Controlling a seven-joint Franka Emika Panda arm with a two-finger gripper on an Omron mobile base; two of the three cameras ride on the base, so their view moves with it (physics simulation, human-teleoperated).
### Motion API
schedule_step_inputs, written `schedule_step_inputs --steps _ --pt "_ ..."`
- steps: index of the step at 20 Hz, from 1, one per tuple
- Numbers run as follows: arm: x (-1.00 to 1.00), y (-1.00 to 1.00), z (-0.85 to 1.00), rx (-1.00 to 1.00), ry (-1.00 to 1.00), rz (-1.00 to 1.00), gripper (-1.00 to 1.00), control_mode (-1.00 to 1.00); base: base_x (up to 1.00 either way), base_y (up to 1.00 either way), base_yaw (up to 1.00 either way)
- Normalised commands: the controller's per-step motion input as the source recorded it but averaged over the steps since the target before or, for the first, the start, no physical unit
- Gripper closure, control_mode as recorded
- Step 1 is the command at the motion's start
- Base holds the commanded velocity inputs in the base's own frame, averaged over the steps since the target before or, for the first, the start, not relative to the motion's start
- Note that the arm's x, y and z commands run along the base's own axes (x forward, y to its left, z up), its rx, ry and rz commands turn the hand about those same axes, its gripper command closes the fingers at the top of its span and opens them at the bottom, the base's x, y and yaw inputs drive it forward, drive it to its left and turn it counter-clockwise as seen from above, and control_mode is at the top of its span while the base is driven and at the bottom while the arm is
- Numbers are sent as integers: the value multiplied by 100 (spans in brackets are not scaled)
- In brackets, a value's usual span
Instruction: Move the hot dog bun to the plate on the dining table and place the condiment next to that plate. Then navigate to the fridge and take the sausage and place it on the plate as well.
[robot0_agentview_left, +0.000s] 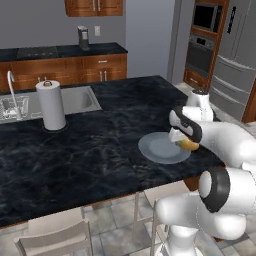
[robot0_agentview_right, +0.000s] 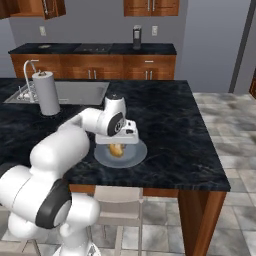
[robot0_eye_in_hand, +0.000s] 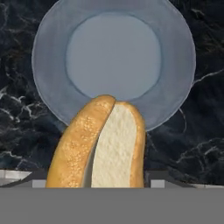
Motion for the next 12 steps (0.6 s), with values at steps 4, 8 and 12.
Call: schedule_step_inputs --steps 4,8,12 --pt "100 -43 -58 1 1 6 100 -100 0 0 0" --pt "100 -21 -46 2 8 3 100 -100 0 0 0" --pt "95 -4 -34 0 8 1 100 -100 0 0 0"
